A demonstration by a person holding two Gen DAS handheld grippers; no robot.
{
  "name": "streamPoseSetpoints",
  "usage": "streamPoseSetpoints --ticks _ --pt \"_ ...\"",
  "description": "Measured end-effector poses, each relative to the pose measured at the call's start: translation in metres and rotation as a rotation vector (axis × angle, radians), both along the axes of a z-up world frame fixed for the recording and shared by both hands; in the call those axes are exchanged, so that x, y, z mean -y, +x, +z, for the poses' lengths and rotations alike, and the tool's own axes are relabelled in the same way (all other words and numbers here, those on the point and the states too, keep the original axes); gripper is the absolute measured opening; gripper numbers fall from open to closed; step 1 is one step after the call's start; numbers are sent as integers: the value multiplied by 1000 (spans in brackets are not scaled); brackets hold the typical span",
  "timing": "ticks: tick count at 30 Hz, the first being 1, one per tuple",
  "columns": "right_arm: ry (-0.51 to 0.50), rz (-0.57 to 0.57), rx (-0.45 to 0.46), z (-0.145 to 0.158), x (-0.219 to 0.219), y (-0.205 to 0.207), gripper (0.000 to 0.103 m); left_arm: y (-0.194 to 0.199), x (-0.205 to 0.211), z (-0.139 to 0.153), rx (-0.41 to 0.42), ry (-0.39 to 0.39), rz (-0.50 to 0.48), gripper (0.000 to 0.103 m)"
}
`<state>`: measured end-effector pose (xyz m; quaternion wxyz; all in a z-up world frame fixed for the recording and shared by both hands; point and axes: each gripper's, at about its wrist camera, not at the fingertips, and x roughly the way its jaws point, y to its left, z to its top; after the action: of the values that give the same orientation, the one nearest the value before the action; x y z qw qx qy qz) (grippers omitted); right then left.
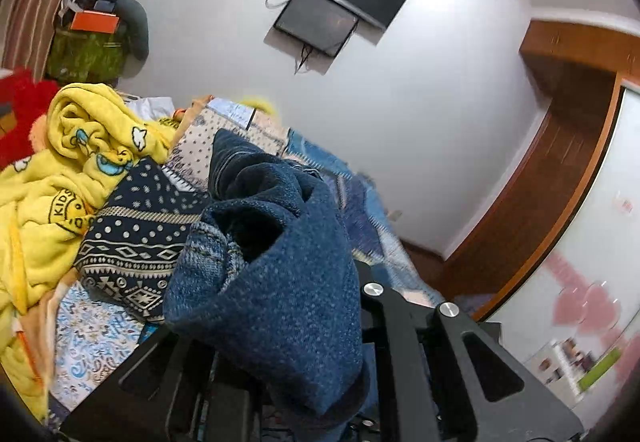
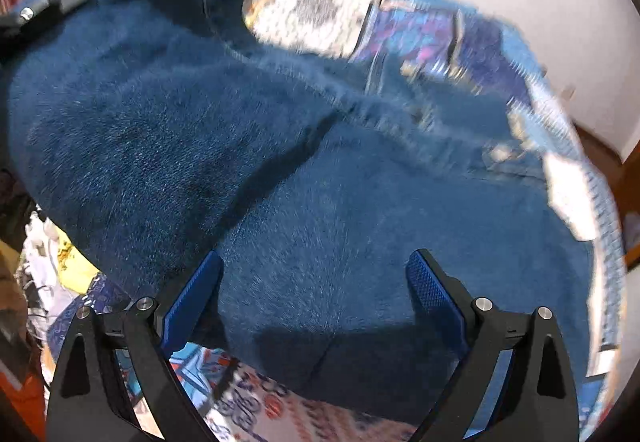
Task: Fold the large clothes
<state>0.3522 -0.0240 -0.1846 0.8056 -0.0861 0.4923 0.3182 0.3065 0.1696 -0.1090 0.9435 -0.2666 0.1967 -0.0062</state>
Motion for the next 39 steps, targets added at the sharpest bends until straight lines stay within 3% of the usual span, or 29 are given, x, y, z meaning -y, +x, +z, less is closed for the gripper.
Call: streamPoseSetpoints --ticks 2,5,12,15,22,27,30,36,39 --pt "12 -15 -72 -14 0 10 98 6 3 -8 -18 4 -4 11" --pt "3 21 -65 -16 -2 13 99 14 3 -14 -22 -11 -1 11" --pt "76 42 -140 3 26 25 98 27 31 8 -11 41 -58 11" --pt "111 -33 -75 26 60 21 99 42 57 20 -1 80 -114 11" --pt "78 -232 46 54 157 8 99 88 151 29 7 114 -303 11" --pt "69 -390 24 50 221 1 99 102 226 6 -62 115 -477 11" --pt "62 -464 5 43 251 -6 99 102 263 -17 -138 166 -563 11" --pt "29 -514 -17 34 281 -27 99 81 315 -68 -312 373 -713 12" --pt "27 -525 -14 37 287 -32 99 69 317 -78 -340 440 -725 19"
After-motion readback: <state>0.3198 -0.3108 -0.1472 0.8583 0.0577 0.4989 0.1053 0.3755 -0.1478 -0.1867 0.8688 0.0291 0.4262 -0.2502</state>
